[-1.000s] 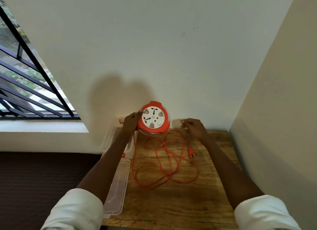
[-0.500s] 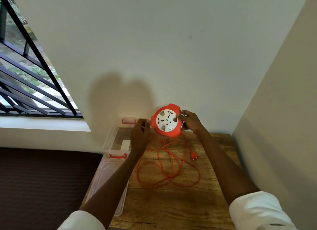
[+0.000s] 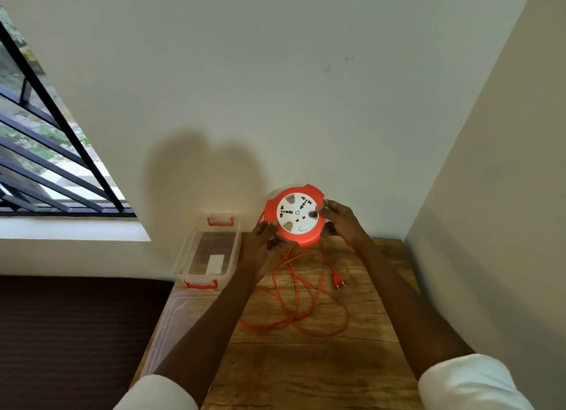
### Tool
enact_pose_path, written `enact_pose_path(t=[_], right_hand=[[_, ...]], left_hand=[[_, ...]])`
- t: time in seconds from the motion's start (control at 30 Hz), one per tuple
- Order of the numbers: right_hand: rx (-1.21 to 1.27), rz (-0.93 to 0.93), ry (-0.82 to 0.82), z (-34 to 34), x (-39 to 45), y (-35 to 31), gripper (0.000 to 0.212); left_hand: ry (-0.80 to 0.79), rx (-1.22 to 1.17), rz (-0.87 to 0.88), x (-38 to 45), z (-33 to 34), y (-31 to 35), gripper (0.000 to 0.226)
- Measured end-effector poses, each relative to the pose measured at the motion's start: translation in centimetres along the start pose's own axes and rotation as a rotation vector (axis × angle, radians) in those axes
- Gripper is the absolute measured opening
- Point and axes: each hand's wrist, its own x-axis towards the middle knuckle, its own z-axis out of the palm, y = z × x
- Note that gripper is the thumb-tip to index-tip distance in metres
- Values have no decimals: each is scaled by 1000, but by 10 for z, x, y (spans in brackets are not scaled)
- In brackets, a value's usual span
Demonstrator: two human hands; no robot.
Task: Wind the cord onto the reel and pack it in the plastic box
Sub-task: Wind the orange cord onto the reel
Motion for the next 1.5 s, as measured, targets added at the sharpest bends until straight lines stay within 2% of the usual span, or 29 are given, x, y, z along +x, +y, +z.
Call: enact_pose_path(t=[0.1, 0.17, 0.23, 0.27, 0.33, 0.4, 0.5, 0.63, 0.8, 0.9, 0.97, 1.03, 1.1, 1.2, 1.23, 1.3, 1.37, 1.43, 1.5], right_hand=[[-192, -35, -41, -6, 6, 1, 23], [-480, -131, -40, -12, 11, 0, 47], [-921, -365, 0, -17, 17, 0, 66], [-1116, -520, -1, -18, 19, 0, 67], [-1399, -755, -115, -16, 20, 0, 63], [-1554, -808, -267, -10, 15, -3, 66], [-1714, -823, -407, -5, 9, -3, 84], [-1855, -854, -388, 4, 3, 1, 89], [-1787, -875, -224, 9, 9, 9, 80], [-1678, -629, -114, 18, 6, 5, 71], [-1498, -397, 6, 26, 3, 1, 66], [-1169, -186, 148, 37, -2, -4, 69], [-731, 46, 237, 48, -2, -8, 72], [190, 400, 361, 62, -2, -6, 69], [345, 457, 387, 65, -2, -2, 69], [405, 491, 377, 66, -3, 5, 64], [341, 490, 328, 61, -6, 9, 56], [235, 460, 257, 50, -9, 10, 44], [-12, 317, 230, 38, -12, 15, 33]], left_hand=[[23, -21, -53, 1, 5, -1, 36], [41, 26, -46, 2, 7, 0, 32], [63, 109, -30, 7, 6, 3, 29], [79, 165, -21, 10, 4, 4, 29], [95, 283, -14, 16, 2, 7, 30], [79, 371, -30, 19, 3, 11, 33], [49, 407, -54, 20, 3, 13, 37], [-2, 430, -67, 17, 7, 11, 37], [-34, 485, -1, 8, 21, 12, 37], [-9, 440, -49, -2, 27, 10, 23], [29, 465, -38, -3, 21, 2, 25], [98, 569, 24, -3, 14, -8, 26], [137, 576, 109, -6, 18, -19, 27], [106, 339, 177, -15, 38, -25, 29], [130, 308, 185, -15, 40, -26, 27], [136, 274, 171, -13, 38, -29, 20], [109, 236, 135, -13, 35, -29, 17], [97, 238, 127, -10, 29, -27, 19], [107, 301, 110, -4, 21, -18, 23]])
